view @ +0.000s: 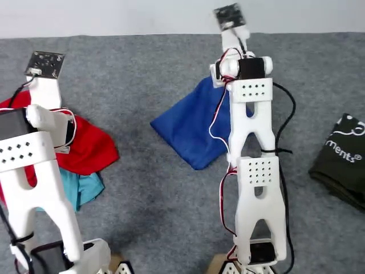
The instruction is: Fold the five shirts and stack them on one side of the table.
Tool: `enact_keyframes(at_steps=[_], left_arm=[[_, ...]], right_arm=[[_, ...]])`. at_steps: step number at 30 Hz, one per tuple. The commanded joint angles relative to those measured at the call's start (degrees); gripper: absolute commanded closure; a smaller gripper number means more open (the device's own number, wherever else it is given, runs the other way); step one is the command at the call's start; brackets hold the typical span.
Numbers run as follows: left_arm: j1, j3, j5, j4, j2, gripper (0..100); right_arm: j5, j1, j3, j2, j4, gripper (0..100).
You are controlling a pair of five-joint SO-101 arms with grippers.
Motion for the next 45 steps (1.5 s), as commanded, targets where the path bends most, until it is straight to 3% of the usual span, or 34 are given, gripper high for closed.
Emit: enact_keyframes(at_steps=[1,7,11,19,30,45], left_arm=[[0.0,0.0,0.1,1.2,-2.2,98],[0.0,0.0,0.1,1.2,-2.1,98],[0.0,0.0,0.1,1.2,-2.1,98],[-0.3,0.0,-0.1,1.2,-2.1,98],[-0.2,0.0,-0.3,1.1,-1.6,98],[0.0,2.2,-0.1,1.1,-2.0,98]], right_arm=[[-13.5,-0.9,-4.0,-2.1,5.1,74.5],[-32.6,-0.8,-3.8,-3.4,8.8,74.3],[-39.0,-2.1,-3.4,-4.8,8.9,74.2],[-41.2,-3.7,-0.8,-10.2,9.1,60.1],[-50.3,-5.6,34.6,-22.5,8.7,60.1],[-55.8,-8.0,37.8,-12.6,4.3,59.8]])
